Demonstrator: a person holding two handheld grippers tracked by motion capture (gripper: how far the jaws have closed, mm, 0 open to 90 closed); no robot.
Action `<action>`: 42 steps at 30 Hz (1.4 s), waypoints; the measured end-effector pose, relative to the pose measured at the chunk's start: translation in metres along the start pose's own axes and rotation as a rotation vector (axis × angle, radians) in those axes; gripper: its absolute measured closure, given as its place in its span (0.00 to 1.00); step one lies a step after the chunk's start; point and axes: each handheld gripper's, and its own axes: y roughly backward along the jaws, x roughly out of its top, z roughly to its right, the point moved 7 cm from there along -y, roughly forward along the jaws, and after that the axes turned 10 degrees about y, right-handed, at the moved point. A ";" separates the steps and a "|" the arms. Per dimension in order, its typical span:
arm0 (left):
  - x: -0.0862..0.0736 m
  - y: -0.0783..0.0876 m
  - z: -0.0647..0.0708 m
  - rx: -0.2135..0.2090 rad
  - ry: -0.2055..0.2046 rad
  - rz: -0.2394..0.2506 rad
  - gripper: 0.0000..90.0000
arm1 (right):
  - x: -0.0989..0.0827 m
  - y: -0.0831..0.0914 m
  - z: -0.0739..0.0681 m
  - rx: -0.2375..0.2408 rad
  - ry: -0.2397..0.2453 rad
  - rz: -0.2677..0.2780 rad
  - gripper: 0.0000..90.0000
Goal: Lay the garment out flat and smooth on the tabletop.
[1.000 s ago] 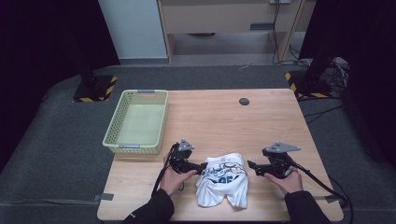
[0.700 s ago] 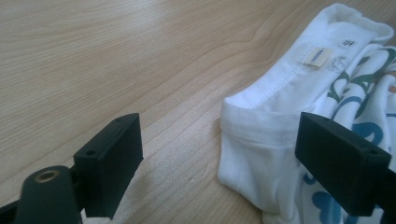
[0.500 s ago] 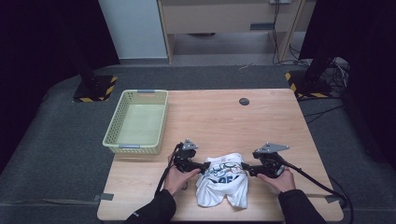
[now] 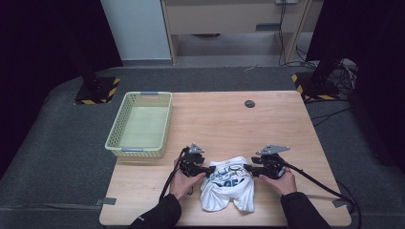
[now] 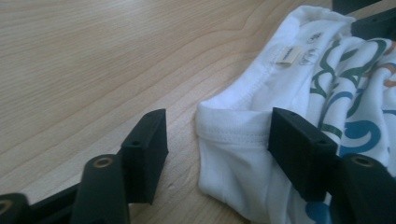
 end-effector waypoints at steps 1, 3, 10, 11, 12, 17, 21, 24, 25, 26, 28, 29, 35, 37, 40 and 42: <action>0.000 -0.001 0.001 -0.003 0.004 -0.004 0.45 | 0.000 -0.001 -0.001 0.005 0.000 -0.002 0.58; -0.001 -0.001 0.001 -0.012 0.009 -0.011 0.48 | -0.001 -0.003 -0.002 0.014 0.000 -0.010 0.61; -0.003 -0.004 0.003 -0.037 0.025 -0.026 0.62 | -0.001 -0.007 -0.005 0.051 -0.010 -0.015 0.76; -0.003 -0.005 0.003 -0.040 0.029 -0.026 0.63 | -0.001 -0.008 -0.005 0.054 -0.014 -0.018 0.79; -0.003 -0.004 0.003 -0.043 0.034 -0.027 0.65 | -0.001 -0.008 -0.006 0.060 -0.019 -0.020 0.81; -0.005 -0.004 0.005 -0.058 0.049 -0.032 0.75 | -0.002 -0.010 -0.006 0.076 -0.037 -0.025 0.89; -0.006 -0.003 0.008 -0.075 0.060 -0.037 0.84 | -0.001 -0.009 -0.005 0.074 -0.040 -0.025 0.92; -0.006 -0.002 0.009 -0.080 0.056 -0.040 0.88 | -0.001 -0.009 -0.005 0.070 -0.038 -0.023 0.93; -0.006 -0.002 0.009 -0.080 0.055 -0.039 0.89 | -0.001 -0.008 -0.005 0.068 -0.037 -0.023 0.93; -0.005 -0.001 0.009 -0.078 0.052 -0.039 0.90 | 0.000 -0.008 -0.005 0.064 -0.033 -0.021 0.93; -0.005 0.000 0.010 -0.075 0.040 -0.034 0.91 | 0.001 -0.007 -0.006 0.058 -0.025 -0.018 0.93; -0.004 0.001 0.010 -0.070 0.031 -0.031 0.91 | 0.001 -0.007 -0.006 0.055 -0.018 -0.015 0.94; 0.000 0.007 0.014 -0.067 0.013 -0.006 0.92 | 0.007 -0.001 -0.007 0.038 0.009 0.013 0.94; 0.002 0.009 0.016 -0.065 0.003 0.008 0.92 | 0.010 0.002 -0.007 0.034 0.013 0.027 0.94; 0.006 0.015 0.020 -0.065 -0.013 0.026 0.92 | 0.015 0.009 -0.007 0.034 0.006 0.057 0.94; 0.009 0.019 0.023 -0.067 -0.029 0.040 0.92 | 0.019 0.014 -0.007 0.027 0.010 0.072 0.94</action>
